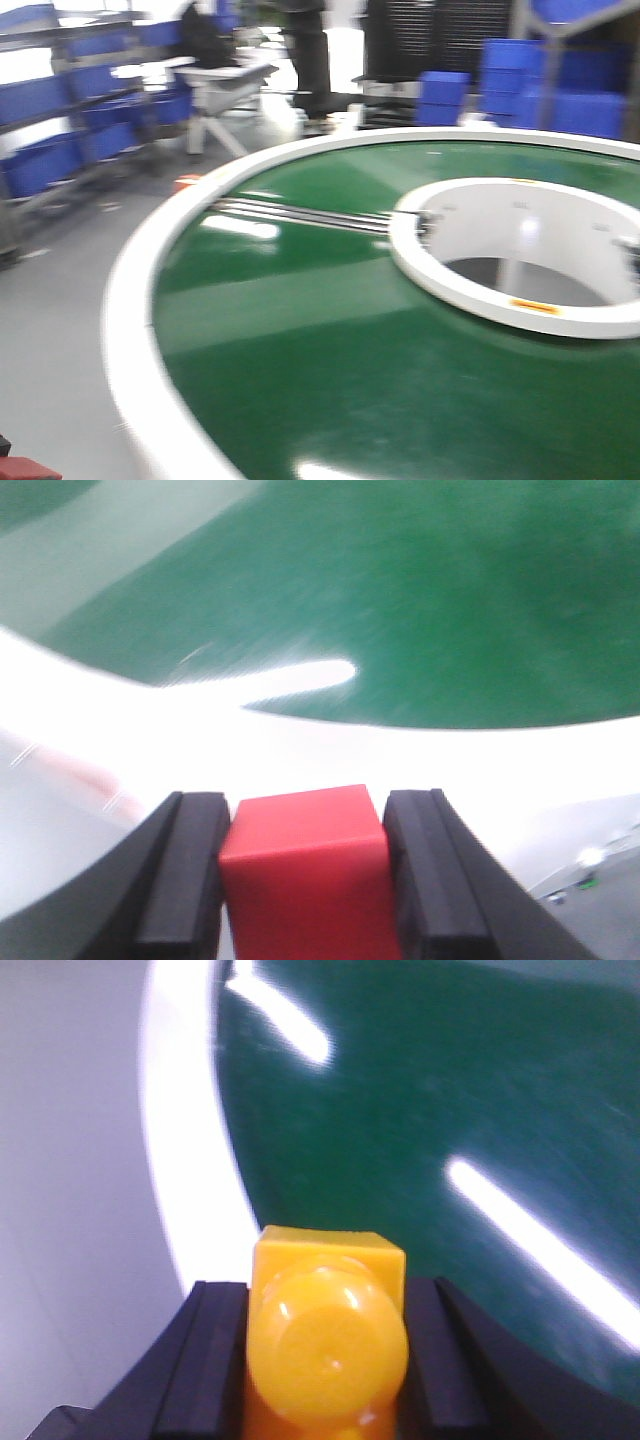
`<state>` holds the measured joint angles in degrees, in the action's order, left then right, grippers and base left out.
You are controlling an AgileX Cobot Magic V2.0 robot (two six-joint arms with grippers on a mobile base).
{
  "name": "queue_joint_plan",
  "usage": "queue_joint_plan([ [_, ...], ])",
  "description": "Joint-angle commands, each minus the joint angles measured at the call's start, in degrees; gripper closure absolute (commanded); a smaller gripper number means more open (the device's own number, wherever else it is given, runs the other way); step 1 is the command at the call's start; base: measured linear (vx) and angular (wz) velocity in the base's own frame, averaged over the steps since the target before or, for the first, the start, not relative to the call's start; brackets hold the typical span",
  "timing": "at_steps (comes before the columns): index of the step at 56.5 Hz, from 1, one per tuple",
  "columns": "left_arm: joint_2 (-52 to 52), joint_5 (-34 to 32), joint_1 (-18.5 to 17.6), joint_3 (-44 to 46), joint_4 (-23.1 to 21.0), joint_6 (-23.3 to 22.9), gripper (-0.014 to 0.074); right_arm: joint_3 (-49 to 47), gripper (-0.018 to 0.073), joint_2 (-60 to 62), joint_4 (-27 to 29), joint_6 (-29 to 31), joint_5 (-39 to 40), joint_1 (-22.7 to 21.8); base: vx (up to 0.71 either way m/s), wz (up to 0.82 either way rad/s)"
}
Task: Pick red and yellow blocks into blue bin
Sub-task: 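Drive the base away from the conveyor holding both blocks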
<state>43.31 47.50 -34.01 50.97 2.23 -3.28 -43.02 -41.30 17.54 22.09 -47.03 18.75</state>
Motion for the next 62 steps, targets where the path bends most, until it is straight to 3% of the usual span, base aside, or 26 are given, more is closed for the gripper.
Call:
queue_joint_plan([
  [1,-0.37,-4.12,-0.27,1.49,0.03,-0.10,0.0362,-1.55,0.0263,0.27,1.12,0.74,3.41,0.09,-0.09,0.80],
  [29,-0.37,-4.12,-0.27,1.49,0.03,-0.10,0.0362,-1.55,0.0263,0.27,1.12,0.74,3.12,0.09,-0.08,0.77],
  [62,-0.37,-4.12,-0.27,1.49,0.03,-0.10,0.0362,-1.55,0.0263,0.27,1.12,0.74,2.33,0.09,-0.03,0.49],
])
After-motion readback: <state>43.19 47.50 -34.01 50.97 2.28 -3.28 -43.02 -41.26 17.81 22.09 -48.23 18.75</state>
